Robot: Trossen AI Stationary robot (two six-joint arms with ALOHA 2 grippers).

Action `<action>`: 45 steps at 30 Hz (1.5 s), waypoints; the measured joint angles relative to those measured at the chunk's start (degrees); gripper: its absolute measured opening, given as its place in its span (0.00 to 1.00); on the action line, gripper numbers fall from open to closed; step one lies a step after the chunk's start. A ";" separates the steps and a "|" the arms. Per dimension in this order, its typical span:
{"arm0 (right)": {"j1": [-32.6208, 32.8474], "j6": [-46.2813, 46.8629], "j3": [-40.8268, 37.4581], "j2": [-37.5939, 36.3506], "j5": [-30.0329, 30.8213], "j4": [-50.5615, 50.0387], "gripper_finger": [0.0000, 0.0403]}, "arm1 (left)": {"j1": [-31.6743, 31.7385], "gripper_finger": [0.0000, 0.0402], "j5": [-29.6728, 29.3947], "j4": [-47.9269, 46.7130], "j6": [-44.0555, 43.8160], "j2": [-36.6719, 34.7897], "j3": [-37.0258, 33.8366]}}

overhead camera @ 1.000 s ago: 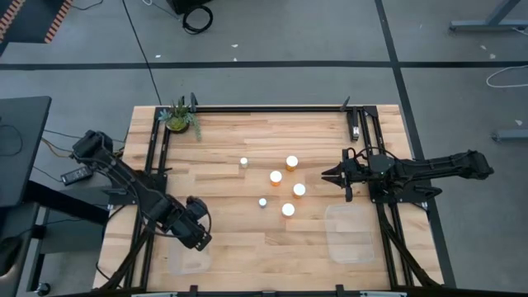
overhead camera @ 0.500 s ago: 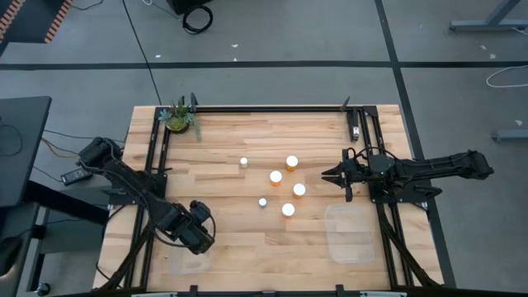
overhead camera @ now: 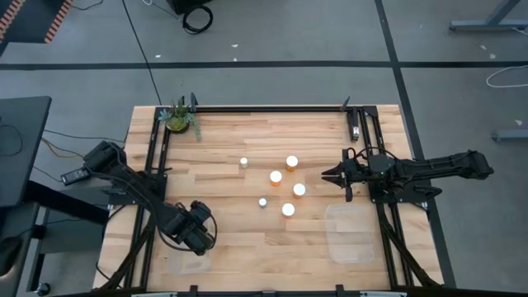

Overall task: Pick and place medicine bottles into bin by pill shape (circle, oval)
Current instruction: Put the small orange pill bottle into the left transparent bin, then put the small blue pill bottle into the left transparent bin

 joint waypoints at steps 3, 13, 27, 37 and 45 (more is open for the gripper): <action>-0.01 0.00 0.00 0.00 0.00 -0.02 0.20 | 0.00 0.36 0.08 -0.70 -0.37 0.01 -0.02; -0.01 0.00 0.00 0.02 0.00 -0.10 0.20 | 0.07 0.44 0.13 -0.84 -0.61 -0.13 -0.02; 0.01 0.00 0.00 0.02 0.00 -0.12 0.20 | 0.39 0.57 0.15 -2.15 2.21 -1.10 -0.02; 0.00 0.00 0.00 0.02 0.00 -0.14 0.20 | 0.44 0.57 -1.38 -2.39 1.71 -6.23 -0.02; -0.01 0.00 0.00 0.02 0.00 -0.14 0.20 | 0.44 0.56 -4.51 -2.57 3.12 -11.82 -0.02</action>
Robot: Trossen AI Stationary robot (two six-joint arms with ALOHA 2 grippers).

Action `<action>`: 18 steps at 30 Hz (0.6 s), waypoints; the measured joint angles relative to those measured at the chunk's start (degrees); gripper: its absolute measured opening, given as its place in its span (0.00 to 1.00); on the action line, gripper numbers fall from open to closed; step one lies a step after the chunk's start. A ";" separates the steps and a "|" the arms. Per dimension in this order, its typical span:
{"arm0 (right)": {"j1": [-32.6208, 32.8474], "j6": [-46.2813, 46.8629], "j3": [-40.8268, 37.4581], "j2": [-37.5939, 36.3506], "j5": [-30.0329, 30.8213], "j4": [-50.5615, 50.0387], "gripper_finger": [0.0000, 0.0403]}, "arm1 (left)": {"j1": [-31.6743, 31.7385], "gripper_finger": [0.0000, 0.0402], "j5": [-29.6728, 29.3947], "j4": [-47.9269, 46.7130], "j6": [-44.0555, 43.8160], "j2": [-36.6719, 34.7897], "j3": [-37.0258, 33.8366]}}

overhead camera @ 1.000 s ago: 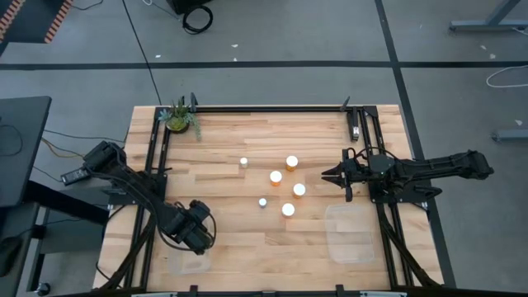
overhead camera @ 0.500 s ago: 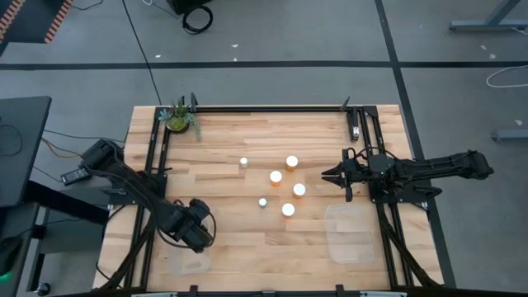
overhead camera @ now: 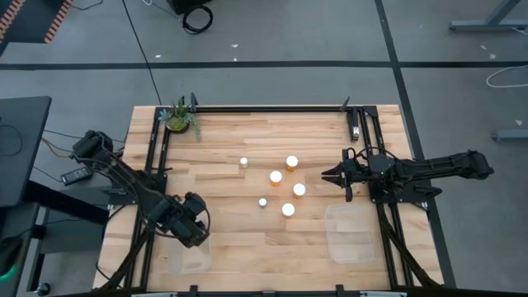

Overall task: Pick and place medicine bottles into bin by pill shape (circle, oval)
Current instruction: Put the small blue pill bottle into the left transparent bin

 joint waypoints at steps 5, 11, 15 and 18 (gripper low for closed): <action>0.02 0.00 0.00 0.00 0.01 -0.01 0.20 | 0.57 0.53 -6.61 1.67 4.47 -2.52 0.00; 0.01 0.00 0.00 0.00 0.01 -0.02 0.20 | 5.24 0.50 -8.43 1.64 9.43 -2.97 0.00; 0.00 0.00 0.00 0.00 0.00 -0.02 0.20 | 9.95 0.47 -8.45 3.04 13.40 -2.95 0.00; 0.00 0.00 0.00 0.02 0.00 -0.02 0.20 | 13.57 0.46 -8.43 4.02 17.77 -2.95 0.00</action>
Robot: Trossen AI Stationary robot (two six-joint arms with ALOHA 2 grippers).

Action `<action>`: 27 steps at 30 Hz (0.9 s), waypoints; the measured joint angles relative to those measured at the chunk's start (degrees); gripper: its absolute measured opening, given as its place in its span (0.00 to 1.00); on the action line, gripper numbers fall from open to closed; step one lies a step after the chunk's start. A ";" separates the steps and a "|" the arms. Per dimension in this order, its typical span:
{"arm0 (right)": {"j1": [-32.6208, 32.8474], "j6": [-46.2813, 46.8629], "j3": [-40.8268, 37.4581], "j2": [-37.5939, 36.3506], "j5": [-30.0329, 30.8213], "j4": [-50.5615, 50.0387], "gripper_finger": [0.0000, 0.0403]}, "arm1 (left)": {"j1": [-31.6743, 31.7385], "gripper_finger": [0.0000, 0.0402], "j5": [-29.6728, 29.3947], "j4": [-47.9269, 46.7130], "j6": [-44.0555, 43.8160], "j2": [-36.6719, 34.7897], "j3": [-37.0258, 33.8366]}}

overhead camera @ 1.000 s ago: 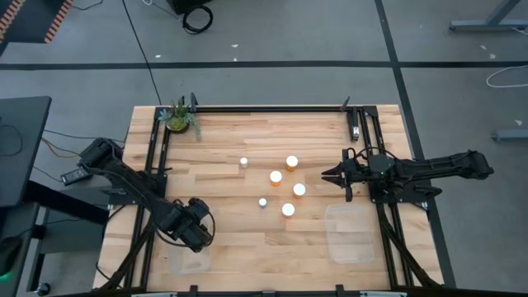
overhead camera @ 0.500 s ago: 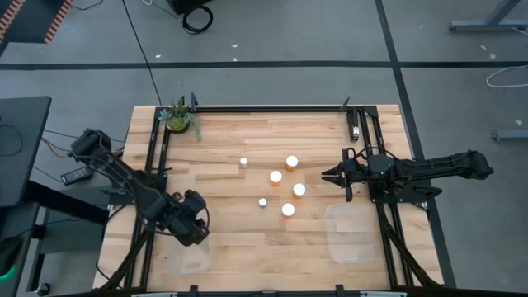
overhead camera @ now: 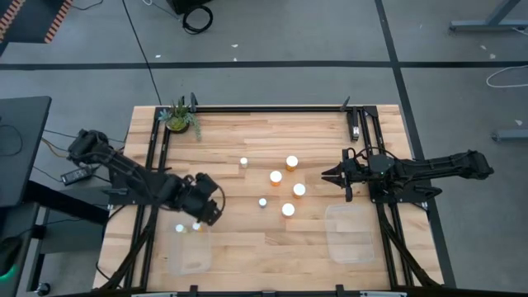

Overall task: Pick and place medicine bottles into bin by pill shape (circle, oval)
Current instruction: Put the small blue pill bottle into the left transparent bin

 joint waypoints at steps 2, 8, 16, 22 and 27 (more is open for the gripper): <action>0.02 0.00 0.00 0.00 0.00 0.00 0.20 | 2.46 0.45 -0.02 0.63 3.28 0.00 0.00; 0.01 0.00 0.00 -0.01 0.01 0.00 0.20 | 9.86 0.43 1.92 5.15 13.00 0.00 0.00; 0.02 0.00 0.00 0.00 0.01 0.00 0.20 | 16.68 0.43 7.62 18.32 25.44 3.38 0.00; 0.01 0.00 0.00 0.00 0.01 -0.01 0.20 | 19.90 0.43 15.05 24.90 29.96 7.28 0.00; 0.02 0.00 0.00 0.00 0.00 -0.02 0.20 | 21.18 0.43 19.24 28.42 30.21 9.96 0.00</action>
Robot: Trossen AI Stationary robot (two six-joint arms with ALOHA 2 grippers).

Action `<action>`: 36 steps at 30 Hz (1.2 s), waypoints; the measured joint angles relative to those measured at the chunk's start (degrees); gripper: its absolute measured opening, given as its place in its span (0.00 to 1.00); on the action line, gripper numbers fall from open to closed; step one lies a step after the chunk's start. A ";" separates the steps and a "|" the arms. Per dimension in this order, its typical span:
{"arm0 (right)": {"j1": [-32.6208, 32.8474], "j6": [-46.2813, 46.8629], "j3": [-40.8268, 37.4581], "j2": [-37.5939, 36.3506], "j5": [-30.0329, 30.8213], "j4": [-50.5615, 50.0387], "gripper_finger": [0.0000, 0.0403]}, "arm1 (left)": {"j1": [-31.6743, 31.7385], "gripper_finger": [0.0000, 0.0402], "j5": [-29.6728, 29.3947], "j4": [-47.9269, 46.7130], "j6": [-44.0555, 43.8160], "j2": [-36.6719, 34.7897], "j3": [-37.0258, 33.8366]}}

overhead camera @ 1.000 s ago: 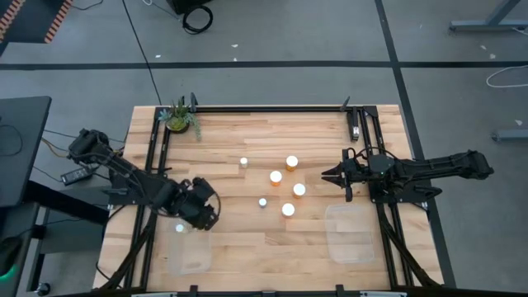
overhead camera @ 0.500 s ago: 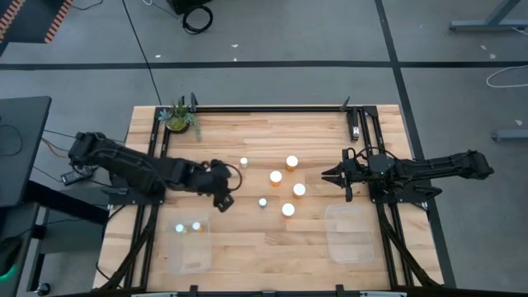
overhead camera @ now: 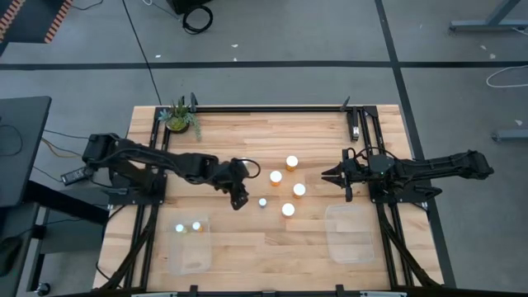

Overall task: Pick and place medicine bottles into bin by pill shape (circle, oval)
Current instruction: Put the small blue pill bottle into the left transparent bin

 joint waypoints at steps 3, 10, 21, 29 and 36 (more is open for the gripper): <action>-0.02 0.00 0.00 0.00 0.02 0.00 0.20 | 0.31 0.43 2.45 1.27 0.39 1.20 0.00; 0.00 0.00 0.00 0.00 0.00 -0.02 0.20 | 0.08 0.43 5.02 3.26 0.86 4.78 0.00; 0.00 0.00 -0.02 0.00 0.00 0.00 0.20 | -1.23 0.43 5.60 -5.51 7.43 13.24 9.35; -0.02 0.00 -0.02 0.00 0.00 -0.04 0.20 | -1.53 0.43 6.12 -15.28 13.09 20.88 19.15; -0.01 0.00 -0.02 0.00 0.00 -0.05 0.20 | -1.38 0.50 6.24 -21.16 17.72 27.51 26.86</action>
